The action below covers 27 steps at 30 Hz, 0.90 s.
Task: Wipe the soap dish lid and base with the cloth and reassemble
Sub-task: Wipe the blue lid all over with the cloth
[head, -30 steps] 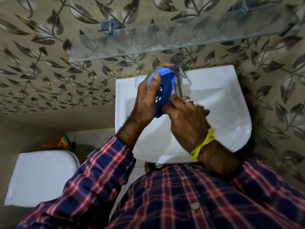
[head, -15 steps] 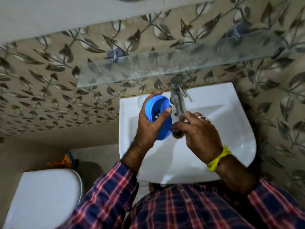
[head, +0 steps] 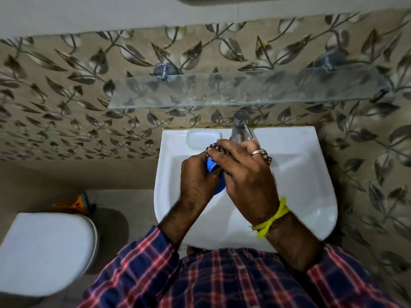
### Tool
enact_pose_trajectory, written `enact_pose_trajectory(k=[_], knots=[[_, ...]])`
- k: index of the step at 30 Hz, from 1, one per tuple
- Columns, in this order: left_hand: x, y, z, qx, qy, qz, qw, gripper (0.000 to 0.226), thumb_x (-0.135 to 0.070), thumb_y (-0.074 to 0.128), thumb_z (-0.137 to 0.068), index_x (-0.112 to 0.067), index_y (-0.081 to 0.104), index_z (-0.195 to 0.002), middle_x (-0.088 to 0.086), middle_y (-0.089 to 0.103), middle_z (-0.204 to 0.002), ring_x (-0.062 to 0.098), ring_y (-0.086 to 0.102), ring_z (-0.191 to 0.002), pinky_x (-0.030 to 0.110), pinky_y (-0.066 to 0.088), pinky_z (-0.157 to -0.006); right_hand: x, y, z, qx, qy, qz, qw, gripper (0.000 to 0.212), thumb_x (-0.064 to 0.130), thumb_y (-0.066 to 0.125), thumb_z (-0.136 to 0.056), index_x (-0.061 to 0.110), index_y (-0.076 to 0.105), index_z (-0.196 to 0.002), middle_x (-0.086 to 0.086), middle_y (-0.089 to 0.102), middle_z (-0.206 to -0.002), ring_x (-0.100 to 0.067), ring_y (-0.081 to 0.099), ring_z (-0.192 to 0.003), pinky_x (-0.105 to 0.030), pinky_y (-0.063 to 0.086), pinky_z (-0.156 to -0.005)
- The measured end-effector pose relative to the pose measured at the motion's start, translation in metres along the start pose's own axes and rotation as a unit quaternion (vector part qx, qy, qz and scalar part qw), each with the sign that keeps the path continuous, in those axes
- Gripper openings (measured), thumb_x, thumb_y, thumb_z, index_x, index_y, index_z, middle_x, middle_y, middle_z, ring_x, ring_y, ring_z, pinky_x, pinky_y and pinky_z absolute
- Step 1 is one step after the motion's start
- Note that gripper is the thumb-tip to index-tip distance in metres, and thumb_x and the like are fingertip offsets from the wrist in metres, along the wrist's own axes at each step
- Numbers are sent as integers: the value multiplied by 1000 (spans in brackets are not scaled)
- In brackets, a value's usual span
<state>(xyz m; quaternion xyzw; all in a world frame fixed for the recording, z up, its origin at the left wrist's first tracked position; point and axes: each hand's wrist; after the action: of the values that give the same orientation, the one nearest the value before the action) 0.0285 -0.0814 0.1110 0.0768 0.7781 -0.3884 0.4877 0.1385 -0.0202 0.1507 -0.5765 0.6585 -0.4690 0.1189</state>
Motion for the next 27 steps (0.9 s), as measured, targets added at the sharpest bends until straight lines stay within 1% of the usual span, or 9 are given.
enact_pose_trajectory(k=[3, 6, 9, 12, 14, 16, 18, 22, 27], knots=[[1, -5, 9, -23, 12, -25, 999, 16, -19, 63, -75, -6, 72, -76, -2, 64, -60, 8, 52, -51, 9, 36, -50, -5, 3, 8, 30, -58, 25, 998, 40, -9, 56, -88, 5, 66, -124, -11, 65, -129, -36, 58, -96, -38, 48, -89], [-3, -7, 20, -30, 0, 24, 999, 14, -19, 67, -78, -8, 74, -81, 0, 68, -67, 15, 62, -60, 31, 52, -57, -13, 4, 12, 40, -28, 2, 999, 43, -6, 48, -91, 8, 64, -127, -8, 63, -133, -34, 58, -98, -34, 44, -91], [1, -12, 20, -39, -20, 28, 999, 20, -21, 68, -77, -7, 77, -88, 3, 72, -73, 15, 65, -66, 31, 53, -62, -6, 10, 12, 30, 24, -41, 998, 44, 1, 40, -91, 8, 65, -126, -8, 64, -131, -32, 53, -93, -37, 47, -88], [3, -16, 18, -41, -18, 4, 999, 18, -17, 63, -76, -4, 73, -82, 1, 68, -67, 15, 61, -60, 29, 46, -55, 2, 18, 11, 34, -47, -45, 997, 41, 9, 32, -102, 7, 64, -127, -9, 63, -133, -27, 47, -95, -31, 43, -88], [4, -17, 19, -56, -27, 23, 998, 16, -16, 67, -78, -4, 74, -85, 3, 70, -70, 19, 65, -64, 37, 54, -58, -6, 18, 8, 25, -47, -43, 998, 37, 3, 41, -98, 8, 65, -127, -6, 64, -132, -25, 47, -96, -28, 41, -87], [5, -17, 21, -68, -39, 47, 996, 19, -20, 73, -80, -4, 77, -91, 5, 74, -78, 20, 70, -71, 40, 59, -68, -14, 18, 7, 1, 15, -72, 997, 47, -13, 51, -82, 7, 68, -122, -7, 67, -126, -22, 53, -97, -28, 40, -86], [7, -17, 22, -62, -46, 48, 996, 23, -22, 74, -80, -4, 78, -94, 6, 76, -81, 19, 71, -74, 39, 60, -71, -11, 19, 9, 2, 41, -86, 995, 52, -16, 52, -76, 6, 69, -120, -7, 68, -124, -27, 57, -93, -25, 39, -87], [6, -18, 22, -66, -37, 62, 995, 12, -13, 69, -78, -5, 74, -85, -4, 64, -68, 8, 58, -64, 31, 53, -59, 0, 21, 10, 15, 18, -86, 996, 48, -3, 51, -83, 13, 67, -125, -1, 65, -131, -25, 50, -92, -15, 38, -91], [3, -16, 29, -76, -58, 133, 986, 16, -3, 79, -82, -13, 77, -94, -14, 69, -75, -4, 64, -67, 17, 53, -67, -2, 22, 14, -12, 81, -116, 990, 54, -15, 59, -76, 11, 67, -123, -5, 66, -127, -17, 61, -99, -23, 46, -89]])
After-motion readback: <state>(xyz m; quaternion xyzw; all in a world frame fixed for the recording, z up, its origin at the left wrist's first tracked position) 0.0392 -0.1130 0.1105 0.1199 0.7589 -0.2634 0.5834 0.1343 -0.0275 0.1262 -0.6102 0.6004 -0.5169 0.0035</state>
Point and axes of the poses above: each hand's wrist, its own z-axis away from the middle knuckle, its own y-axis out of the palm, x = y × z
